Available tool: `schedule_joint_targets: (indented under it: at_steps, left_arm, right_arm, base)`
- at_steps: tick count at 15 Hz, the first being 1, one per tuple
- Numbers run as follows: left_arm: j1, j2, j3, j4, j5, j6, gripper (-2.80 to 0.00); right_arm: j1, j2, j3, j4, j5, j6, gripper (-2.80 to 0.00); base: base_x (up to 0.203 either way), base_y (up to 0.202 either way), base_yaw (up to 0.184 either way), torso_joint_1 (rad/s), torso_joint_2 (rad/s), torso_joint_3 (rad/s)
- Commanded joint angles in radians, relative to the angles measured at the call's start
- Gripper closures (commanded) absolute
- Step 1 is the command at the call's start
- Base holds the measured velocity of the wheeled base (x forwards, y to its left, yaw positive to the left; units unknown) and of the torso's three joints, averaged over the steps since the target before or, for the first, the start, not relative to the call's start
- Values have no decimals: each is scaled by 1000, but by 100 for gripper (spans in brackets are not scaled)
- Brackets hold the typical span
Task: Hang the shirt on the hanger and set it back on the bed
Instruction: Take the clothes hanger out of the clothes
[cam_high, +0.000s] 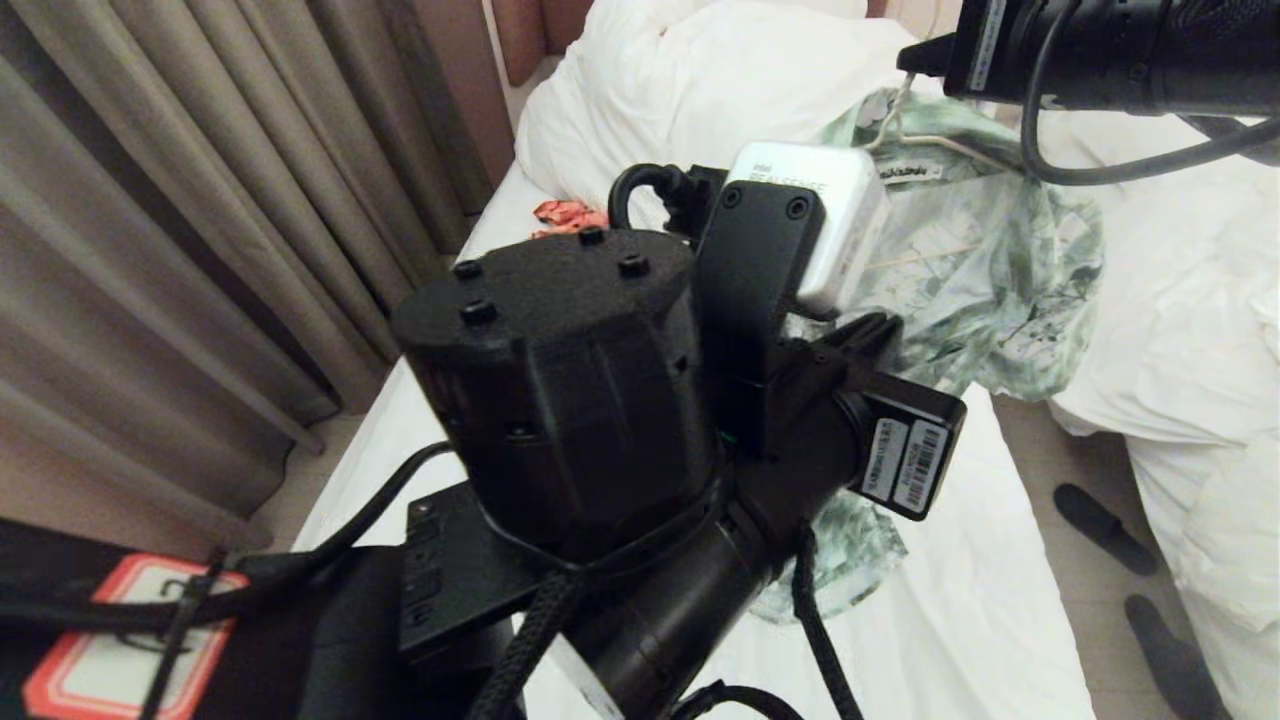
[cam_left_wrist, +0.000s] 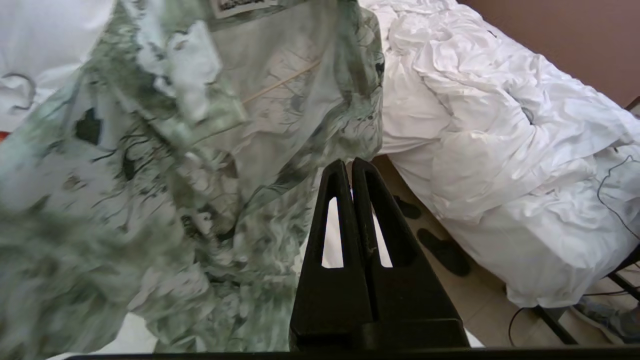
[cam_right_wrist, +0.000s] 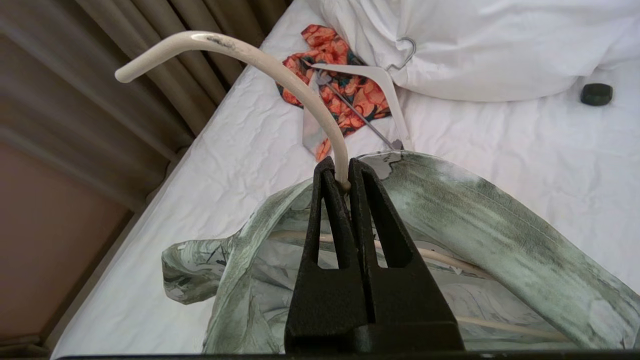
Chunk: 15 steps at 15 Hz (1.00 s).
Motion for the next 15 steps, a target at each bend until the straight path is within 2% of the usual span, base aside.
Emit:
schedule_joint_targets:
  at_steps: [1, 7, 10, 15]
  left_arm:
    - [-6, 55, -46, -5, 7, 2, 0]
    - [4, 164, -179, -6, 14, 16, 0]
    - [9, 214, -286, -3, 22, 56, 0]
    - [60, 270, -369, 33, 31, 81, 0]
  right_arm:
    - [4, 1, 1, 1, 0, 1, 0]
    - [38, 0, 10, 1, -1, 1, 0]
    - [43, -1, 22, 3, -1, 4, 0]
    - [45, -27, 51, 3, 0, 7, 0]
  base:
    - [0, 0, 0, 0, 0, 0]
    - [0, 0, 0, 0, 0, 0]
    - [0, 0, 0, 0, 0, 0]
    - [0, 0, 0, 0, 0, 0]
